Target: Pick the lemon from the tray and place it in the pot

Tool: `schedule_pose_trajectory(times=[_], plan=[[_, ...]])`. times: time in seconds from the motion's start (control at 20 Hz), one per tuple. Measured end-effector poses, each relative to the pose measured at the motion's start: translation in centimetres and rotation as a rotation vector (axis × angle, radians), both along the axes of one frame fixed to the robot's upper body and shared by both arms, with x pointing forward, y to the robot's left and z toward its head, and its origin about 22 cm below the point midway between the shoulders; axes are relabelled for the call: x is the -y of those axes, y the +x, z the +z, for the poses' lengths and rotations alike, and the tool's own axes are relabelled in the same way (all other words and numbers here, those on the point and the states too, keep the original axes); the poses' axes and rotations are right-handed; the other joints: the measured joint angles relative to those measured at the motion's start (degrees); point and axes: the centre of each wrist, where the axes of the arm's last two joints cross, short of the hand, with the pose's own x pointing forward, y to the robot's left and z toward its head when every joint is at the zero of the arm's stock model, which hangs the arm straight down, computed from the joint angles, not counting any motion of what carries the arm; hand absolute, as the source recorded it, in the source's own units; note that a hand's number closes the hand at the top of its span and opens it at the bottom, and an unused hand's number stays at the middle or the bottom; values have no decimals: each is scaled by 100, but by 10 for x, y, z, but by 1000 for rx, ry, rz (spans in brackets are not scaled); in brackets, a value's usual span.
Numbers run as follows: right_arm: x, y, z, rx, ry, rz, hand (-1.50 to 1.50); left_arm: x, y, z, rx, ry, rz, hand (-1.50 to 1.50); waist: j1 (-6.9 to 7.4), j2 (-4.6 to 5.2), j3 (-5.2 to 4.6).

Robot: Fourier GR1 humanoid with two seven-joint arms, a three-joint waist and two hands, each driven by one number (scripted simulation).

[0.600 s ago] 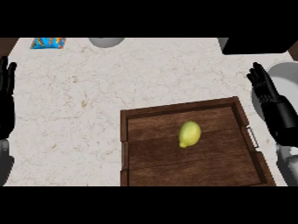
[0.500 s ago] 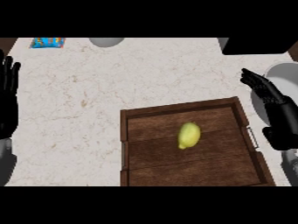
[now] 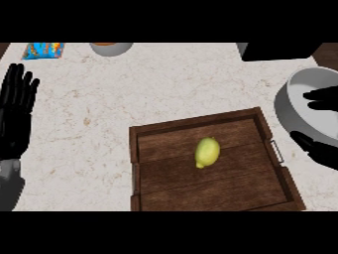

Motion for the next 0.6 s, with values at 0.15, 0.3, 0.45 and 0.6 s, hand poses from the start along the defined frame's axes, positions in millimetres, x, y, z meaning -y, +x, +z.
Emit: schedule_pose_trajectory(times=[0.15,0.3,0.45,0.6], plan=[[0,-24,-15,80,-108,26,-150,7,4,-1,-11,-10,-23,0,55,25,8],[-4,-48,-29,118,-213,25,-150,11,9,7,-16,-15,-35,0,119,40,12],[-9,-71,-30,114,-320,-16,-150,16,10,2,-28,-22,-49,0,143,43,7],[-17,-87,-30,65,-428,-68,-150,16,12,5,-28,-18,-61,0,185,53,2]])
